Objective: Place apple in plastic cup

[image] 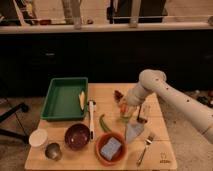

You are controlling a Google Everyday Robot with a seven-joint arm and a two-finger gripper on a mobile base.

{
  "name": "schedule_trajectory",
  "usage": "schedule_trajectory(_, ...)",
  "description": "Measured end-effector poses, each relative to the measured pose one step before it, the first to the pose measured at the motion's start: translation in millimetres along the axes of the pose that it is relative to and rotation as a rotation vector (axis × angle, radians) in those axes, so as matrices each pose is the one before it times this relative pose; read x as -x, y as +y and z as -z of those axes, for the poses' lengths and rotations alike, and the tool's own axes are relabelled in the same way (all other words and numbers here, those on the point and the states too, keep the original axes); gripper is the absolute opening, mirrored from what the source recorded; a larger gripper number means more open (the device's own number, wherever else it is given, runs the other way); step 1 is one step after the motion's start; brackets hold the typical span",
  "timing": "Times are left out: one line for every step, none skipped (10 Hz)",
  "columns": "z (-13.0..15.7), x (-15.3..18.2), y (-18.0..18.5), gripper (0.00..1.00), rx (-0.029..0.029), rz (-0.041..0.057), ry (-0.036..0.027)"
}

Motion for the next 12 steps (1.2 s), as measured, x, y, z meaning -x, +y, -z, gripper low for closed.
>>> schedule_trajectory(1.12, -1.82, 0.01, 0.79, -0.00252, -0.00398, 0.00111)
schedule_trajectory(1.14, -2.27, 0.25, 0.8, -0.00242, -0.00452, 0.00116)
schedule_trajectory(1.26, -2.62, -0.15, 0.8, -0.00274, -0.00568, 0.00065)
schedule_trajectory(0.5, -1.49, -0.24, 0.8, -0.00006, -0.00388, -0.00076)
schedule_trajectory(1.26, -1.59, -0.65, 0.8, 0.00033, -0.00322, -0.00183)
schedule_trajectory(0.64, -1.21, 0.31, 0.8, 0.00294, 0.00109, -0.00038)
schedule_trajectory(0.98, -0.65, -0.51, 0.8, 0.0003, 0.00228, -0.0015)
schedule_trajectory(1.19, -0.64, 0.07, 0.8, -0.00024, 0.00108, -0.00012)
schedule_trajectory(1.89, -1.28, 0.61, 0.8, -0.00043, -0.00011, 0.00145)
schedule_trajectory(2.66, -1.57, 0.89, 0.8, 0.00005, -0.00002, 0.00192)
schedule_trajectory(1.76, -1.64, 0.51, 0.8, 0.00092, -0.00041, 0.00186)
schedule_trajectory(2.07, -2.02, 0.53, 0.8, 0.00246, -0.00048, 0.00165)
